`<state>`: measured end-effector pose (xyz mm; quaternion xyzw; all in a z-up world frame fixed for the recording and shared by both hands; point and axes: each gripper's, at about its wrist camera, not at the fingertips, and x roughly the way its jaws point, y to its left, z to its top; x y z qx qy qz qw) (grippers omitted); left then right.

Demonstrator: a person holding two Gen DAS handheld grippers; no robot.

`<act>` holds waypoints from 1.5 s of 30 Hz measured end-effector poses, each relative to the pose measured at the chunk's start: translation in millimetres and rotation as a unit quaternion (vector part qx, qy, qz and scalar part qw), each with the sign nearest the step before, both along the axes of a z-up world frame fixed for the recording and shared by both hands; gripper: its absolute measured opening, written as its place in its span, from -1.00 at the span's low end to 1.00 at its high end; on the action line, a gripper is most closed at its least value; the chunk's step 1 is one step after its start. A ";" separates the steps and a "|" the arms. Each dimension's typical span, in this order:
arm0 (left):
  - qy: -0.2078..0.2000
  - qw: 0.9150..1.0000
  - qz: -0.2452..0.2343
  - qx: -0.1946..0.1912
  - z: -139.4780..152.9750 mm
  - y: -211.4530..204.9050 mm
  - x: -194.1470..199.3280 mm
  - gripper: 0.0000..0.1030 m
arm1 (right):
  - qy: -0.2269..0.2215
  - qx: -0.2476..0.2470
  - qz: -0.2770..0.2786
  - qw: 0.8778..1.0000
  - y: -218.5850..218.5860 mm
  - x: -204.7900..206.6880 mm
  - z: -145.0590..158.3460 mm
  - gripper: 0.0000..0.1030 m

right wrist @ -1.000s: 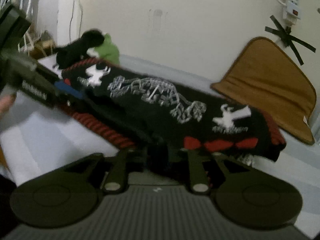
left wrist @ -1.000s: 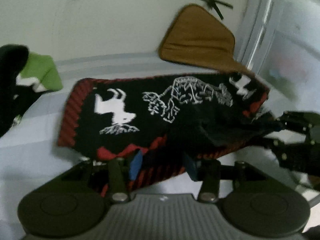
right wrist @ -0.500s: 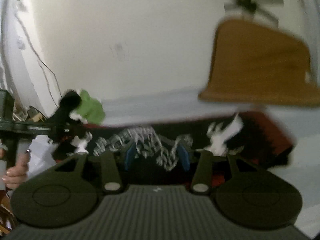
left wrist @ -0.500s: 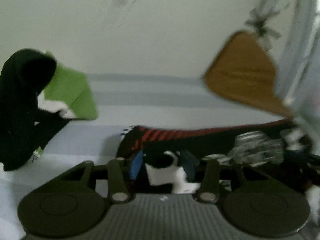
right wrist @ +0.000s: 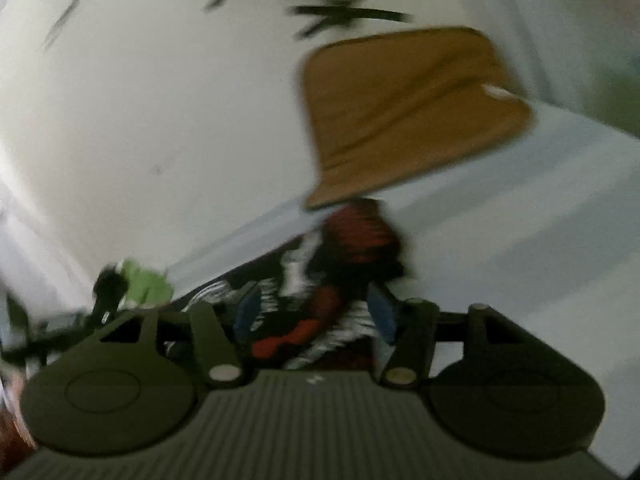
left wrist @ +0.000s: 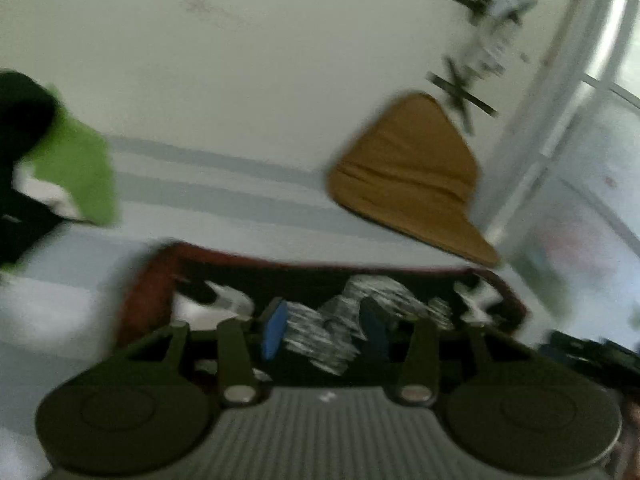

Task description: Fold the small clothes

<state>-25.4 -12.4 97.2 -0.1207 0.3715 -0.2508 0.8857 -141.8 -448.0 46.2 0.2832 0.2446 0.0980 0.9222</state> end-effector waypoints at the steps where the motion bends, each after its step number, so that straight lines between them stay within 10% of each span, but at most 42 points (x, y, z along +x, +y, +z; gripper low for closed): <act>1: 0.010 1.000 -0.017 -0.007 -3.2 -8.3 1.9 -0.25 | 0.017 0.018 -0.009 1.000 -8.2 1.5 -5.3 0.25; 10: 0.060 0.996 -0.066 0.001 -46.6 -46.3 14.4 -0.79 | 0.081 0.089 -0.002 0.993 -11.1 38.8 -32.5 0.24; 14: 0.048 0.997 -0.061 0.009 -49.2 -46.9 10.9 -0.82 | 0.093 0.098 0.021 0.991 4.8 61.9 -42.3 -0.49; 19: 0.044 0.997 -0.059 0.019 -45.8 -49.1 8.3 -0.82 | 0.073 0.141 0.060 0.986 21.9 62.9 -8.6 -0.57; 27: 0.040 0.996 -0.021 -0.078 -26.3 31.1 -12.4 -0.79 | -0.024 -0.043 0.204 0.978 158.6 60.5 78.4 -0.60; 37: 0.002 0.982 0.143 -0.124 -10.0 169.0 -52.1 -0.32 | 0.058 -0.190 0.345 0.917 324.6 111.6 10.9 -0.65; 45: -0.014 0.986 0.109 -0.122 0.2 147.4 -32.4 0.27 | -0.017 -0.188 0.368 0.910 293.8 66.4 50.6 -0.22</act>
